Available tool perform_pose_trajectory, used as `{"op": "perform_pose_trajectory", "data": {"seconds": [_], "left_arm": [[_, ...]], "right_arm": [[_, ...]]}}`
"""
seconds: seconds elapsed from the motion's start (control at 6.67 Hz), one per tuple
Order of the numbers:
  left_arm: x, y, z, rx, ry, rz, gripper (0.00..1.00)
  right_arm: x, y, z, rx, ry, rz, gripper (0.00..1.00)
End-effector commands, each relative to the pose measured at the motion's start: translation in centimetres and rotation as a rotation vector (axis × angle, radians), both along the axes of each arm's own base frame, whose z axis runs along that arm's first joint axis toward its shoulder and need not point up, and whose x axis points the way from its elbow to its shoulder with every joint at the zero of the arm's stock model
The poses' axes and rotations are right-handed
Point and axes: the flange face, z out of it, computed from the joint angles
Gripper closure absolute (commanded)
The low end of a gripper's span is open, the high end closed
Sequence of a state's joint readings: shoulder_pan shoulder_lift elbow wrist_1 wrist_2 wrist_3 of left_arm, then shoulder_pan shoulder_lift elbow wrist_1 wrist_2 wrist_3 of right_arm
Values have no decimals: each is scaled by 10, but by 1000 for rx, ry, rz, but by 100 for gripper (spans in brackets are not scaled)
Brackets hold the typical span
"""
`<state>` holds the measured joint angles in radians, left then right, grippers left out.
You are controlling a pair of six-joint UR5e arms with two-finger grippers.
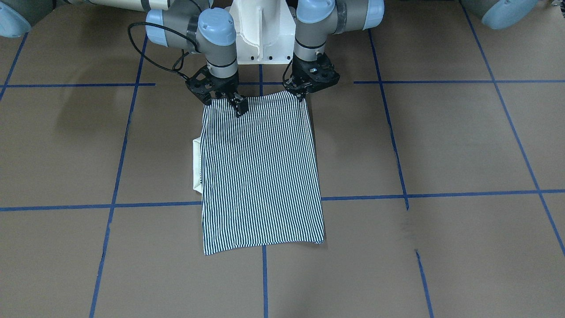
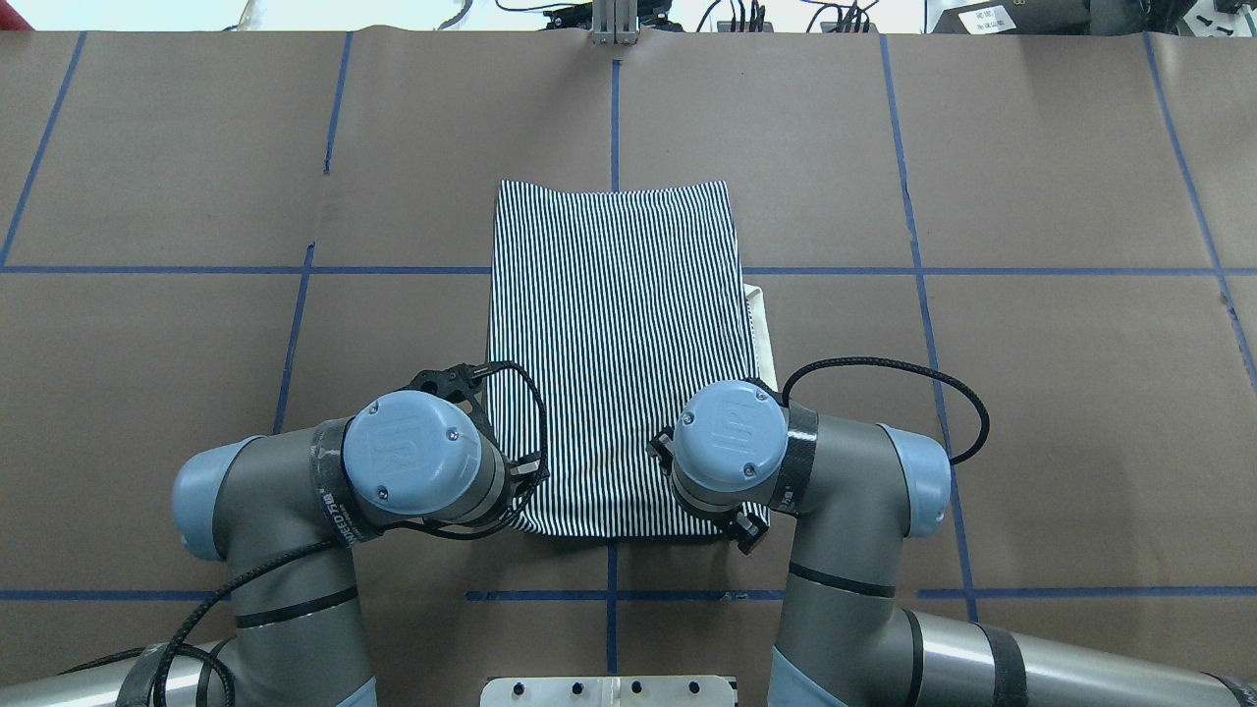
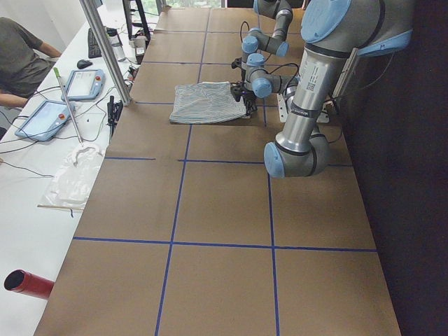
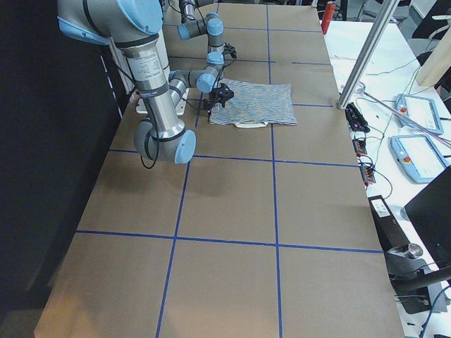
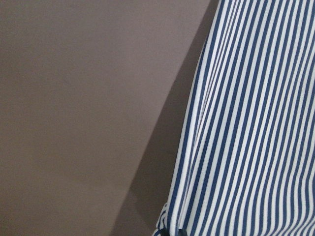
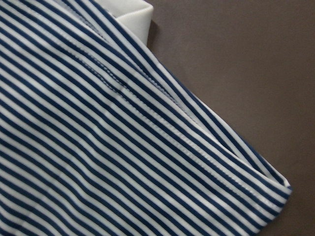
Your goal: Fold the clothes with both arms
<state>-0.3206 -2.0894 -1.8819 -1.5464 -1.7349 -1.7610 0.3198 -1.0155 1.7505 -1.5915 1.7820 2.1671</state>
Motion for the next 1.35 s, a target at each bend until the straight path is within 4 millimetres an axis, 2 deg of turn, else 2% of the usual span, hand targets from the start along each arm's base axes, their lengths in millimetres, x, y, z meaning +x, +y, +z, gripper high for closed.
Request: {"op": "perform_pose_trajectory", "data": {"seconds": [0.0, 0.15, 0.45, 0.6, 0.75, 0.9, 1.2], "left_arm": [[0, 0, 1, -1, -1, 0, 100], [0, 0, -1, 0, 1, 0, 100], [0, 0, 0, 1, 0, -1, 100], [0, 0, 1, -1, -3, -2, 100], [0, 0, 1, -1, -6, -1, 100], [0, 0, 2, -3, -12, -1, 100], [0, 0, 2, -3, -17, -2, 100]], "right_arm": [[0, -5, 3, 5, 9, 2, 0], [-5, -6, 10, 1, 23, -1, 0], [-4, -6, 11, -2, 26, -1, 2], [-5, -6, 9, -8, 23, 7, 31], [-5, -5, 9, -8, 29, 5, 66], [-6, -6, 2, -5, 21, 2, 90], [-8, -6, -16, -10, 32, -1, 100]]}}
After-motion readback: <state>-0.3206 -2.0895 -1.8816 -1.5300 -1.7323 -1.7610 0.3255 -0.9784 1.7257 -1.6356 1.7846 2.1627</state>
